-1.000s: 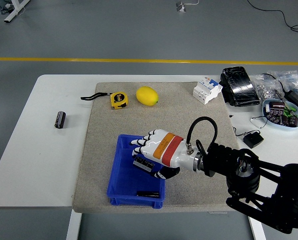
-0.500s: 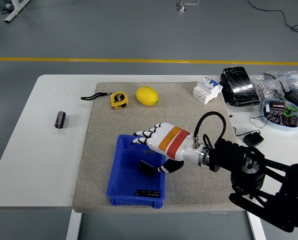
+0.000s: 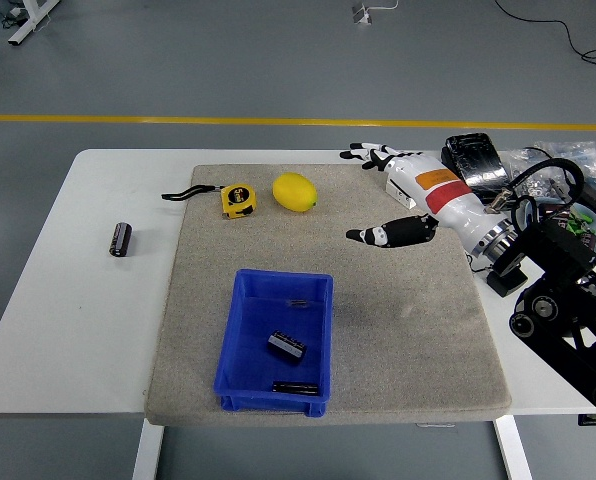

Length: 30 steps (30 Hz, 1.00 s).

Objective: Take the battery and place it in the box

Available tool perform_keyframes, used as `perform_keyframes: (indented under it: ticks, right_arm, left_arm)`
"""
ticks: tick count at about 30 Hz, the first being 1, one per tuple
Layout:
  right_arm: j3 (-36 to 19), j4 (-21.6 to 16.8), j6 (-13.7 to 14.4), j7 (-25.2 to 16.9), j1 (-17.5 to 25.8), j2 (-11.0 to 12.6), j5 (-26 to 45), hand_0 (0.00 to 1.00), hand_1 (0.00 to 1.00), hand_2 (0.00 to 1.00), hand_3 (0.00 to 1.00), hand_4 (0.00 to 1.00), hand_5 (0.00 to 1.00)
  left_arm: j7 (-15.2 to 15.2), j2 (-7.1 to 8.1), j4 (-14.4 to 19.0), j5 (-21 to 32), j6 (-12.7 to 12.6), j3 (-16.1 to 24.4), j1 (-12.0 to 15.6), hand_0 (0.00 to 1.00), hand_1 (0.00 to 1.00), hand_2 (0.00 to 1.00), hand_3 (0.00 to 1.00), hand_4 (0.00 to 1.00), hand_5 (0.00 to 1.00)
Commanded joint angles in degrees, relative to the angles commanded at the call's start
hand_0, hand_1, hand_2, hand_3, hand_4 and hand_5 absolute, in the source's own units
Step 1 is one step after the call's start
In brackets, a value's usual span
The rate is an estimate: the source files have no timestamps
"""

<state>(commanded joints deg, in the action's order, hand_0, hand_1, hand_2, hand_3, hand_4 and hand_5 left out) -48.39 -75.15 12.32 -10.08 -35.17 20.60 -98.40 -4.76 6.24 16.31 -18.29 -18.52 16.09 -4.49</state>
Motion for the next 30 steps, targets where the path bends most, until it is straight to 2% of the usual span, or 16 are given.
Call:
perform_keyframes:
  ticks: [3, 4, 6, 9, 10, 13, 15, 16, 21, 22, 26, 30]
  right_arm:
    - [-2.6, -0.2, -0.1, -2.3, 2.8, 2.0, 7.1, 0.769, 0.79, 0.923, 0.89, 0.998, 0.599]
    - [-3.6, -0.3, -0.5, -2.8, 3.9, 2.7, 9.7, 0.829, 0.844, 0.935, 0.943, 0.998, 0.881]
    - [-5.9, -0.2, -1.4, -3.8, 5.8, 3.7, 14.5, 0.829, 0.844, 0.935, 0.943, 0.998, 0.881]
    - [-10.0, 0.3, -4.6, -5.2, 8.9, 4.5, 21.6, 0.829, 0.844, 0.935, 0.943, 0.998, 0.881]
    - [-11.2, 0.6, -5.1, -5.4, 9.6, 4.5, 24.2, 0.98, 0.915, 0.951, 0.998, 0.998, 0.955]
    - [-15.5, 1.6, -6.3, -4.9, 12.1, 4.3, 31.3, 0.98, 0.915, 0.951, 0.998, 0.998, 0.955]
    - [-18.3, 2.0, -6.8, -4.3, 13.8, 3.9, 36.1, 0.98, 0.915, 0.951, 0.998, 0.998, 0.955]
    - [-19.7, 2.2, -6.8, -4.0, 14.7, 3.7, 38.7, 0.998, 0.966, 0.996, 0.998, 0.998, 0.987]
    - [-26.8, 2.3, -9.0, -2.2, 19.8, 2.1, 50.3, 0.998, 0.966, 0.996, 0.998, 0.998, 0.987]
    - [-28.4, 2.2, -9.3, -1.7, 20.9, 1.8, 52.9, 0.998, 0.998, 0.998, 0.998, 0.998, 0.998]
    - [-32.0, 1.9, -9.6, -0.4, 23.9, 0.5, 62.6, 0.998, 0.998, 0.998, 0.998, 0.998, 0.998]
    - [-33.1, 2.0, -10.1, 0.7, 25.8, -0.6, 65.1, 0.998, 0.992, 0.993, 0.998, 0.998, 0.998]
  left_arm:
    - [0.1, -0.1, -0.1, 0.2, 0.0, -0.1, -0.1, 0.711, 0.719, 0.748, 0.688, 0.706, 0.701]
    - [0.2, -0.12, -0.1, 0.5, 0.0, -0.2, -0.1, 0.71, 0.722, 0.752, 0.687, 0.705, 0.7]
    - [0.3, -0.17, -0.1, 0.8, 0.0, -0.3, -0.2, 0.71, 0.722, 0.752, 0.687, 0.705, 0.7]
    - [0.5, -0.28, -0.1, 1.0, 0.0, -0.5, -0.2, 0.71, 0.722, 0.752, 0.687, 0.705, 0.7]
    - [0.5, -0.32, -0.1, 1.1, 0.0, -0.5, -0.2, 0.71, 0.724, 0.753, 0.687, 0.706, 0.702]
    - [0.4, -0.43, -0.2, 0.9, 0.0, -0.4, -0.3, 0.71, 0.724, 0.753, 0.687, 0.706, 0.702]
    - [0.4, -0.46, -0.1, 0.8, 0.0, -0.5, -0.3, 0.71, 0.724, 0.753, 0.687, 0.706, 0.702]
    - [0.5, -0.44, -0.1, 0.8, 0.0, -0.5, -0.3, 0.71, 0.723, 0.752, 0.686, 0.703, 0.701]
    - [0.8, -0.5, -0.1, 1.4, -0.1, -0.6, -0.4, 0.71, 0.723, 0.752, 0.686, 0.703, 0.701]
    - [0.8, -0.51, -0.1, 1.5, -0.1, -0.6, -0.5, 0.71, 0.724, 0.752, 0.687, 0.704, 0.703]
    - [0.8, -0.5, -0.2, 1.4, -0.1, -0.6, -0.5, 0.71, 0.724, 0.752, 0.687, 0.704, 0.703]
    - [0.7, -0.47, -0.2, 0.9, 0.0, -0.3, -0.6, 0.71, 0.725, 0.753, 0.686, 0.703, 0.705]
